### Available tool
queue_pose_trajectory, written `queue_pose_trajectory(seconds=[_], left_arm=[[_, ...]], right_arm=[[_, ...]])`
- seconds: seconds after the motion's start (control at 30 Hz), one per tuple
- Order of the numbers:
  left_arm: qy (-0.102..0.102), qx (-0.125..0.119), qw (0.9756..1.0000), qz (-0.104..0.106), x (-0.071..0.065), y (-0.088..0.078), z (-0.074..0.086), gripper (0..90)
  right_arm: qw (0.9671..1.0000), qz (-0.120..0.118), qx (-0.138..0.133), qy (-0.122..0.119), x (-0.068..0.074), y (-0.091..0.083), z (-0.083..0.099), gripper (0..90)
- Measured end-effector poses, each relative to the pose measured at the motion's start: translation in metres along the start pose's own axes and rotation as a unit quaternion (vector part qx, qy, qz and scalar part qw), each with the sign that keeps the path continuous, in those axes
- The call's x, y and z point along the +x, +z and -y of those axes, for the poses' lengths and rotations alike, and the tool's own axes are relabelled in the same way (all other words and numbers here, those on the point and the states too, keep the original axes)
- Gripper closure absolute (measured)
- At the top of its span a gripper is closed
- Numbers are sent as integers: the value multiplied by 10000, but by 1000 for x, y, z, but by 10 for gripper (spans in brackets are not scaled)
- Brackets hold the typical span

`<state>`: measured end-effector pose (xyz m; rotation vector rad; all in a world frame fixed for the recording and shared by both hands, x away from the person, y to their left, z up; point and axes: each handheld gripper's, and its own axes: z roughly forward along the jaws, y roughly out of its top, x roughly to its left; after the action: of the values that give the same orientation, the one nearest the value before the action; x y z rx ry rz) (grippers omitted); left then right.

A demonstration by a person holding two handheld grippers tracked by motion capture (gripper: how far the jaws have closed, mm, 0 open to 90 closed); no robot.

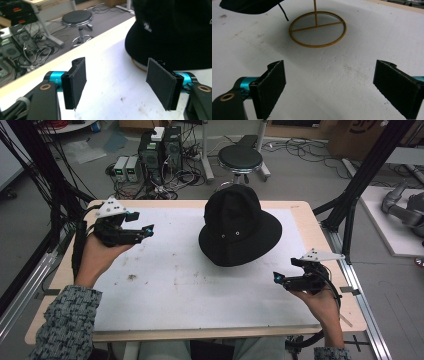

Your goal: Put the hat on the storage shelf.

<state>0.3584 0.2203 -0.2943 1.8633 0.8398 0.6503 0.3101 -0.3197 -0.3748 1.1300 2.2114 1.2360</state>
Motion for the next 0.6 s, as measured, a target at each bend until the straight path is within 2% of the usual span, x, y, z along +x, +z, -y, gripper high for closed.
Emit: queue_pose_trajectory(seconds=[0.07, 0.1, 0.27, 0.6], left_arm=[[-108, -17, 9999, -62, 1, -4, 11, 278], [-203, -22, 9997, -104, 1, -6, 17, 269], [-430, 42, 9986, -290, 4, -15, 44, 226], [-629, 62, 9962, -603, 2, -30, 87, 183]], right_arm=[[10000, -2, -12, 7, -1, 1, -1, 108], [10000, 12, -27, -2, -2, 1, -1, 107], [10000, 48, -27, 47, -5, 2, -3, 107], [10000, 2, -49, 73, -9, 3, -9, 108]])
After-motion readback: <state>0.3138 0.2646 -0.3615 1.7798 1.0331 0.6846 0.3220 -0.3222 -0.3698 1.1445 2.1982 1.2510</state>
